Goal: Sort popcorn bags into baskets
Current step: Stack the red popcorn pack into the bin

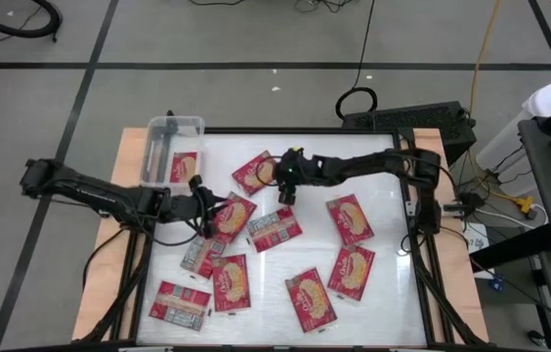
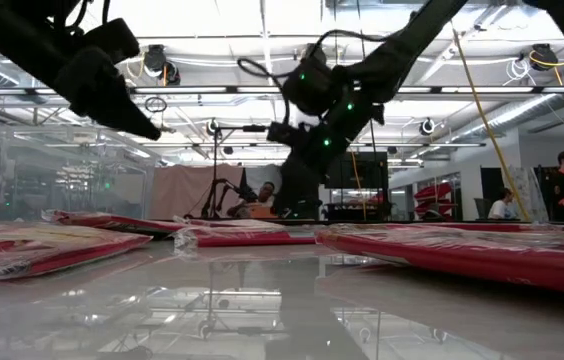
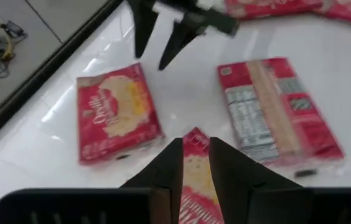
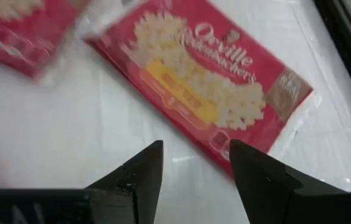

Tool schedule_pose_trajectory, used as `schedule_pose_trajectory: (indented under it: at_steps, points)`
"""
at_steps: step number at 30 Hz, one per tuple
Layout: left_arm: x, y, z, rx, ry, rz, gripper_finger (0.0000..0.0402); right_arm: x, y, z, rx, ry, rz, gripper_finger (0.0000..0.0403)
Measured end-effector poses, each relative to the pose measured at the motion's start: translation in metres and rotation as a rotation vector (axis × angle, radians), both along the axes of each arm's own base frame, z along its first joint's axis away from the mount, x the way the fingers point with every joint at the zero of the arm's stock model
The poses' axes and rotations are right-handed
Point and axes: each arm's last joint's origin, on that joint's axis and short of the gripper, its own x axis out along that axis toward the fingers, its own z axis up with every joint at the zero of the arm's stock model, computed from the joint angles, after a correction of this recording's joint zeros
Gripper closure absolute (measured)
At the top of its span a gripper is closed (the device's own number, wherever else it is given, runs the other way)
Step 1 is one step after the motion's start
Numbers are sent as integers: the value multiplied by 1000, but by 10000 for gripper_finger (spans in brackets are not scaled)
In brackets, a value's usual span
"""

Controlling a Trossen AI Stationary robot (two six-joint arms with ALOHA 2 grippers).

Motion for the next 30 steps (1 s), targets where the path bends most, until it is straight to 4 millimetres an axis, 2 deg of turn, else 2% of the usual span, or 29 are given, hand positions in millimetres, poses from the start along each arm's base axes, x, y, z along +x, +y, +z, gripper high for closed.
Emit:
schedule_pose_trajectory:
  at_steps: [5, 11, 14, 18, 21, 24, 30]
  points:
    - [0, -3, -12, -8, 19, 9, 321, -5, -21, -10, 21, 17, -3, 200]
    - [8, -4, -17, 17, 11, 23, 321, -7, -29, -11, 16, 9, 17, 155]
    - [12, -5, -18, 39, 4, 7, 321, -7, -36, -14, 21, -11, 11, 151]
    - [17, -6, -20, 54, -6, -4, 321, -9, -40, -28, 110, -1, -20, 160]
    - [19, -6, -22, 59, 2, -7, 321, -6, -34, -29, 76, 11, -51, 180]
    - [19, -6, -23, 61, 6, -8, 321, -4, -28, -30, 86, 7, -41, 217]
    - [19, -6, -23, 75, 13, -17, 321, -2, -18, -32, 158, -6, -78, 345]
